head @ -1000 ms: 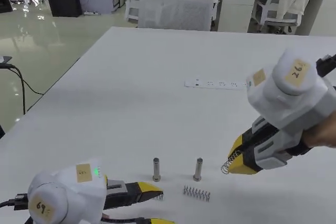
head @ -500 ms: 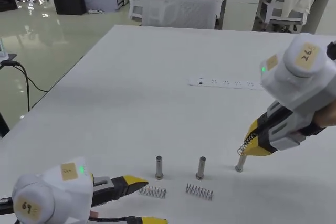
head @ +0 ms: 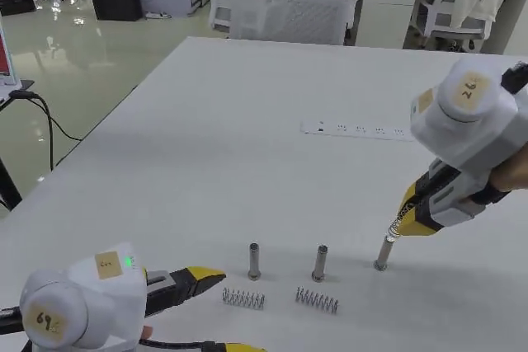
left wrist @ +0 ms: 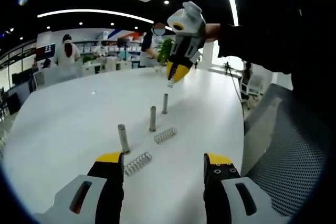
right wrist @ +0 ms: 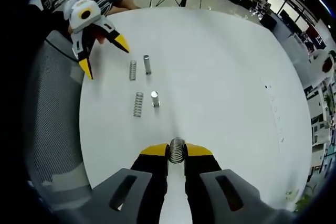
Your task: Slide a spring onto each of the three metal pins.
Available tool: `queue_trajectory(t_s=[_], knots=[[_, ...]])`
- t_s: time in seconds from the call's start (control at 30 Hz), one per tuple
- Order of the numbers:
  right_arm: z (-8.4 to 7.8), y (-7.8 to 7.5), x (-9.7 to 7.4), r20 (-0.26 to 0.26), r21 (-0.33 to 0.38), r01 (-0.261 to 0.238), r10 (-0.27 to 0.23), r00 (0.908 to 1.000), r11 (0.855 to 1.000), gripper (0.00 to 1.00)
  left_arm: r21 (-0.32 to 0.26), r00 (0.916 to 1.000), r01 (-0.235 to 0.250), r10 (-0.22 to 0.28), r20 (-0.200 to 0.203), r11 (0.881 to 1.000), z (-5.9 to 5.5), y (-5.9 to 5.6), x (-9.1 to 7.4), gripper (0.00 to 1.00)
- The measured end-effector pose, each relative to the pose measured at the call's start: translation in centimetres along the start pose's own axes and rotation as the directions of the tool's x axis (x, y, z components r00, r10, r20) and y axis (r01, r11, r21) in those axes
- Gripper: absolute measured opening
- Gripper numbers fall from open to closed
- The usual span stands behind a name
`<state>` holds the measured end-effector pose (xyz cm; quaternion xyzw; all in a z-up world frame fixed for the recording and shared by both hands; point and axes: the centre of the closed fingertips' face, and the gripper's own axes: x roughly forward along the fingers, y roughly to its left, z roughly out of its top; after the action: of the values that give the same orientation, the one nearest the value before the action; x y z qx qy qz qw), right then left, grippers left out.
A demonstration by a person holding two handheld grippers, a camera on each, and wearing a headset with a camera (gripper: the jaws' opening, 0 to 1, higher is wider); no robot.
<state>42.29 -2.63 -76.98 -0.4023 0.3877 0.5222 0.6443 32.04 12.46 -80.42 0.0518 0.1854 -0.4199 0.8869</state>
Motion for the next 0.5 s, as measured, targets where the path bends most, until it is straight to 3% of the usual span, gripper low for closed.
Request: queue_trajectory(t_s=[0.17,0.5], knots=[[-0.6,-0.4,0.9,-0.034,0.000,-0.003,0.003,0.9994,1.000,0.08,-0.004,1.0000,-0.008,0.008,0.003,1.000,0.1,0.2,-0.1,0.60],[-0.7,-0.7,1.8,-0.054,0.000,-0.014,0.014,0.9985,1.000,0.08,-0.009,0.9999,-0.013,0.013,0.003,1.000,0.1,0.3,-0.1,0.63]])
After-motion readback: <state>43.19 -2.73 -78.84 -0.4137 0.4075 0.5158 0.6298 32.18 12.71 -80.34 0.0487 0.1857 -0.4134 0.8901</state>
